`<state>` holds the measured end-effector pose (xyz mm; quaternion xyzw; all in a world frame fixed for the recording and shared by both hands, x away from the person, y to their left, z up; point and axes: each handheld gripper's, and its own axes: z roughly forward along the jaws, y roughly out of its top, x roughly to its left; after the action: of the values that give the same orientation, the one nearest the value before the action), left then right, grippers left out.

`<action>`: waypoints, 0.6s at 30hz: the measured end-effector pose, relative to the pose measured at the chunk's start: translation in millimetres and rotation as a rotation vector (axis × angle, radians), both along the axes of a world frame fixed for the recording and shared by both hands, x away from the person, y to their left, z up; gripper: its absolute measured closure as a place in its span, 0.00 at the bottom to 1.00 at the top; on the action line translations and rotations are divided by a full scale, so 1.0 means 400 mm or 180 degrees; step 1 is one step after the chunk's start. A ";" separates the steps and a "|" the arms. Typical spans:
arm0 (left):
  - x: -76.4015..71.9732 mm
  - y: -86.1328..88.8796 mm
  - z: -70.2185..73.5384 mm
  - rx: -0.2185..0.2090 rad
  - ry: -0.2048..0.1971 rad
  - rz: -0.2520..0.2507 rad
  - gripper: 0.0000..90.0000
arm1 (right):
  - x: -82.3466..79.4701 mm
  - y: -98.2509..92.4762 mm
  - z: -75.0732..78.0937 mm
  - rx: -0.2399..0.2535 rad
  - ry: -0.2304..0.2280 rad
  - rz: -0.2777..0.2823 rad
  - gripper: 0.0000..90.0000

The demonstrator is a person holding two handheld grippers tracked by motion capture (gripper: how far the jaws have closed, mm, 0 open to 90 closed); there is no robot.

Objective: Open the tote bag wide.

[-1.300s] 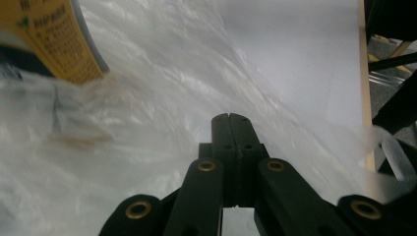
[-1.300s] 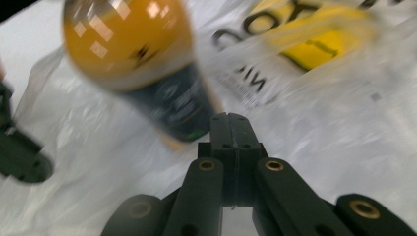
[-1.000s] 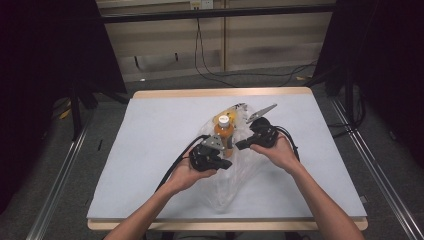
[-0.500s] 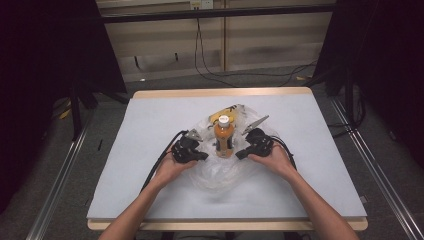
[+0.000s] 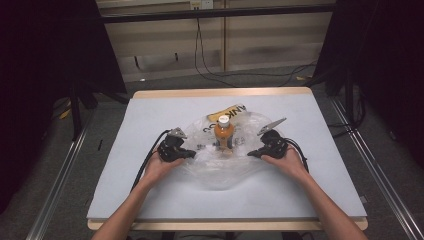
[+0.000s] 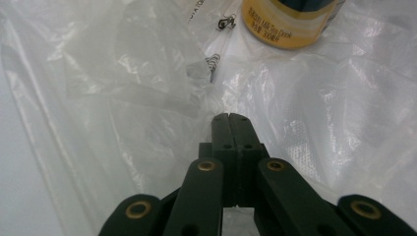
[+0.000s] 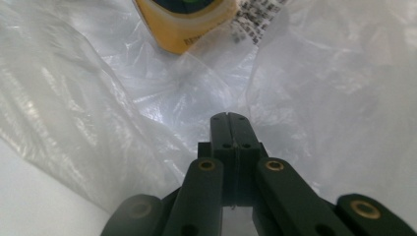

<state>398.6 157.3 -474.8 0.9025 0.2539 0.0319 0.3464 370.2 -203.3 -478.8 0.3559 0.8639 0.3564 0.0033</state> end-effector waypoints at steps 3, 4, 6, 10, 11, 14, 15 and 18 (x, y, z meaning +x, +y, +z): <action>-0.003 0.012 -0.002 -0.0030 0.0011 0.0065 1.00 | -0.009 -0.011 0.005 -0.0092 -0.0030 -0.0018 1.00; -0.002 0.015 -0.002 -0.0045 -0.0001 0.0063 1.00 | -0.013 -0.014 0.005 -0.0093 -0.0033 -0.0042 1.00; -0.006 0.017 -0.002 -0.0029 -0.0019 0.0070 1.00 | -0.015 -0.020 0.003 -0.0064 -0.0036 -0.0073 1.00; -0.016 0.015 0.002 -0.0197 -0.0039 0.0052 1.00 | -0.019 -0.012 0.002 -0.0017 -0.0058 -0.0105 1.00; -0.019 0.015 0.007 -0.0263 -0.0050 0.0042 1.00 | -0.022 -0.008 0.004 -0.0027 -0.0060 -0.0112 1.00; -0.031 0.018 0.029 -0.0486 -0.0095 0.0044 1.00 | -0.030 -0.002 0.017 0.0097 -0.0154 -0.0128 1.00; -0.035 0.021 0.036 -0.0553 -0.0118 0.0038 1.00 | -0.034 0.000 0.023 0.0136 -0.0201 -0.0151 1.00; -0.051 0.026 0.054 -0.0694 -0.0197 0.0058 1.00 | -0.046 0.000 0.038 0.0250 -0.0295 -0.0202 1.00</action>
<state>378.3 167.7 -453.3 0.8557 0.2533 0.0351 0.4499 351.9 -203.5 -463.5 0.3661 0.8364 0.4058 0.0407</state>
